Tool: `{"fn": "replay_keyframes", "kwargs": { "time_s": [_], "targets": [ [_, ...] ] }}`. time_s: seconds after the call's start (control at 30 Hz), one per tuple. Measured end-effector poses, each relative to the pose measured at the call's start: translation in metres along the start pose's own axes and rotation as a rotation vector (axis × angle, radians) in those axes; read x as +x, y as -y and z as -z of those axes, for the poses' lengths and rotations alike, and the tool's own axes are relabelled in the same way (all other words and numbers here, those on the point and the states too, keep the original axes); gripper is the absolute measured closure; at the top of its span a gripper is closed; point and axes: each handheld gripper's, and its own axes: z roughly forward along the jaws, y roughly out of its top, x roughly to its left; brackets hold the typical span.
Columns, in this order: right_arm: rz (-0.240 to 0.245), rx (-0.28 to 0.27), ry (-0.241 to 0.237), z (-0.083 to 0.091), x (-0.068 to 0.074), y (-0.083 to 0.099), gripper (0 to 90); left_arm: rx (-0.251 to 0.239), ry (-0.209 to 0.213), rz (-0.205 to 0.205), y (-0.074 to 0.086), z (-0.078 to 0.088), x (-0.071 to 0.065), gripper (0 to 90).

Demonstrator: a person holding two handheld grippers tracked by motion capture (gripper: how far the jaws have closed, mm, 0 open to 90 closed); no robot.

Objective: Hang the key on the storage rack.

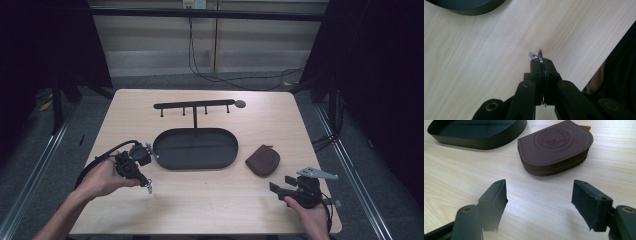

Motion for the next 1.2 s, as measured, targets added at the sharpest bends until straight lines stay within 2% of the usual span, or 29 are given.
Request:
{"fn": "replay_keyframes", "kwargs": {
  "time_s": [0.1, 0.27, 0.33, 0.37, 0.73, 0.77, 0.8, 0.83, 0.9, 0.93, 0.97, 1.07, 1.1, 1.13, 1.2],
  "targets": [
    [0.003, 0.002, -0.002, 0.0, 0.0, 0.0, 28.1, 0.005, -0.012, -0.018, -0.004, 0.005, -0.002, 89.1],
    [0.004, 0.002, 0.0, 0.0, 0.0, 0.0, 28.0, -0.005, -0.005, -0.026, -0.009, 0.012, 0.0, 89.0],
    [0.004, 0.002, 0.0, 0.0, 0.0, 0.0, 28.0, 0.015, -0.009, -0.046, -0.012, 0.015, 0.001, 89.0],
    [0.004, 0.002, -0.001, 0.0, 0.0, 0.0, 28.0, 0.012, -0.011, -0.031, -0.013, 0.016, 0.0, 89.0],
    [0.005, 0.004, -0.003, 0.0, 0.0, 0.0, 28.0, 0.016, -0.027, -0.035, -0.025, 0.032, 0.007, 89.0],
    [0.003, 0.004, -0.004, 0.0, 0.0, 0.0, 28.0, 0.025, -0.028, -0.047, -0.026, 0.034, 0.008, 89.0],
    [0.001, 0.003, -0.004, 0.0, 0.0, 0.0, 28.0, 0.028, -0.028, -0.033, -0.027, 0.033, 0.008, 89.0],
    [-0.001, 0.001, -0.003, 0.0, 0.0, 0.0, 28.0, 0.047, -0.027, -0.039, -0.028, 0.034, 0.009, 89.0],
    [-0.003, 0.001, -0.001, 0.0, -0.001, 0.0, 28.0, 0.032, -0.033, -0.021, -0.03, 0.034, 0.01, 89.0],
    [-0.003, 0.001, 0.0, 0.0, -0.001, 0.0, 28.0, 0.036, -0.025, -0.032, -0.033, 0.036, 0.012, 89.1],
    [-0.002, 0.0, 0.0, 0.0, -0.001, 0.0, 28.0, 0.028, -0.029, -0.022, -0.034, 0.037, 0.013, 89.0],
    [-0.003, 0.001, 0.001, 0.0, -0.001, 0.0, 28.0, 0.031, -0.023, -0.03, -0.037, 0.042, 0.015, 89.1],
    [-0.004, 0.002, -0.001, 0.0, -0.001, 0.0, 28.0, 0.019, -0.025, -0.007, -0.037, 0.043, 0.014, 89.0],
    [-0.004, 0.001, -0.002, 0.0, -0.001, 0.0, 28.0, 0.027, -0.036, -0.037, -0.04, 0.048, 0.017, 89.1],
    [-0.002, 0.0, -0.003, 0.0, -0.001, 0.0, 28.0, 0.028, -0.038, -0.034, -0.041, 0.049, 0.017, 89.0]
  ]
}}
